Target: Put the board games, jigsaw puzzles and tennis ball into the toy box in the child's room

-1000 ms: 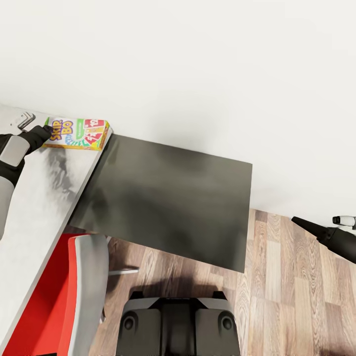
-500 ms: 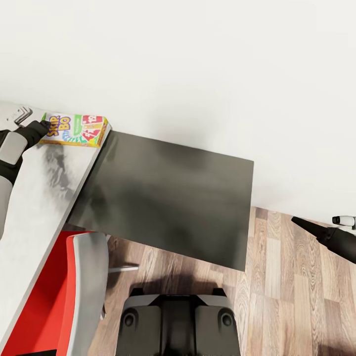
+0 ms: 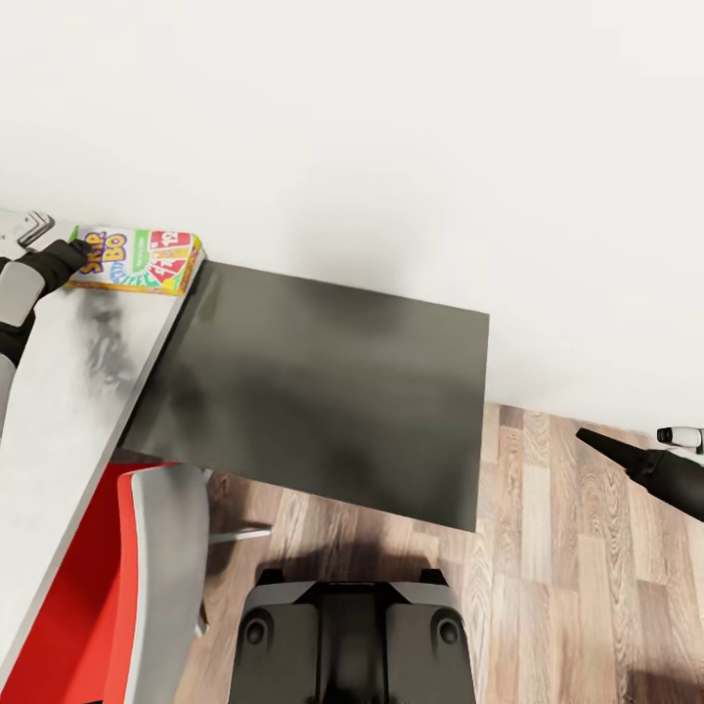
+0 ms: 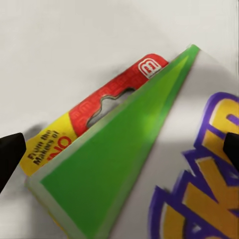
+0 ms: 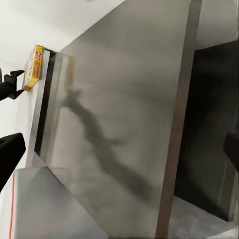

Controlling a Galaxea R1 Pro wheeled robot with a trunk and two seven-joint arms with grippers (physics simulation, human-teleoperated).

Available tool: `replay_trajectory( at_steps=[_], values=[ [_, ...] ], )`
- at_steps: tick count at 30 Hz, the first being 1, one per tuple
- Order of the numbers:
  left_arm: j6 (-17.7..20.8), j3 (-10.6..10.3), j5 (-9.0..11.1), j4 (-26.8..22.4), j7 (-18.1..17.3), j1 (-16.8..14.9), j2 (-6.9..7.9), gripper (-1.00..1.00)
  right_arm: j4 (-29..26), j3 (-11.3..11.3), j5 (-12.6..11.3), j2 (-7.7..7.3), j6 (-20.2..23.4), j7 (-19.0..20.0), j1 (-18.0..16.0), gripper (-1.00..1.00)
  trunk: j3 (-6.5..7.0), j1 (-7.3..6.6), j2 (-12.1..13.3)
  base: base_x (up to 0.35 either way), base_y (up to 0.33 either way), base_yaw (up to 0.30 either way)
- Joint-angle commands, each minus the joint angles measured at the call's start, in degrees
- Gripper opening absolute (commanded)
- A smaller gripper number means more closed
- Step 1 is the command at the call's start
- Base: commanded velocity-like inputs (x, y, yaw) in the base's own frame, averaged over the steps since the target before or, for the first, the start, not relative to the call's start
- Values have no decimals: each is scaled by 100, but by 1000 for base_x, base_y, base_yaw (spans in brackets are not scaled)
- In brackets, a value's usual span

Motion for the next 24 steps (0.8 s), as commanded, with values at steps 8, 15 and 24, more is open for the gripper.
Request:
replay_trajectory(
  at_steps=[8, 15, 24],
  values=[
    [27, -13, 157, 225, 18, 5, -180, 100, 0, -2, 7, -1, 23, 20, -5, 100, -7, 6, -5, 0, 0, -233],
    [27, -17, 159, 217, 18, 5, -189, 100, 0, -2, 9, 5, 23, 20, -5, 100, -7, 6, -5, 0, 0, -103],
    [31, -10, 160, 180, 15, 20, -181, 100, 0, 0, 5, 7, 23, 20, -5, 100, -7, 6, -5, 0, 0, -27]
  ],
)
